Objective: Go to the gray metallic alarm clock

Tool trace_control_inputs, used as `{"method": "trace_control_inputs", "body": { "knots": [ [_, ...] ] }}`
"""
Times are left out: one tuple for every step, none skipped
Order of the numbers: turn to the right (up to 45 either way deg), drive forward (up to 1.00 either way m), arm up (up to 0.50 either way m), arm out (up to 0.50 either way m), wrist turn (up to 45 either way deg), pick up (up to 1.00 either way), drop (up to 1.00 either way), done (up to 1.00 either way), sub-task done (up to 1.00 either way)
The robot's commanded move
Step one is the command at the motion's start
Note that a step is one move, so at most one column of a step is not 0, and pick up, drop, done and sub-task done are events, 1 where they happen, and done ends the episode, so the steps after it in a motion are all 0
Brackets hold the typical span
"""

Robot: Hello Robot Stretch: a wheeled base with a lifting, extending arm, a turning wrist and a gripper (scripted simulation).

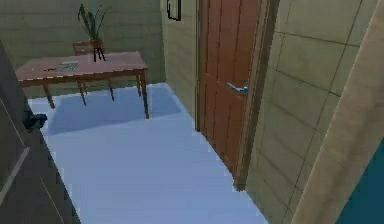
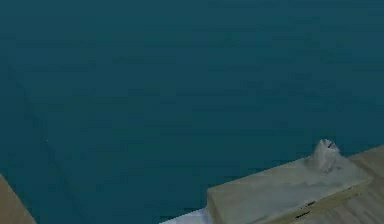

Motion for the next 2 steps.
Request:
{"method": "trace_control_inputs", "body": {
  "knots": [
    [-21.0,0.0,0.0,0.0,0.0,0.0,0.0,0.0,0.0],
    [0.0,1.0,0.0,0.0,0.0,0.0,0.0,0.0,0.0]
  ]
}}
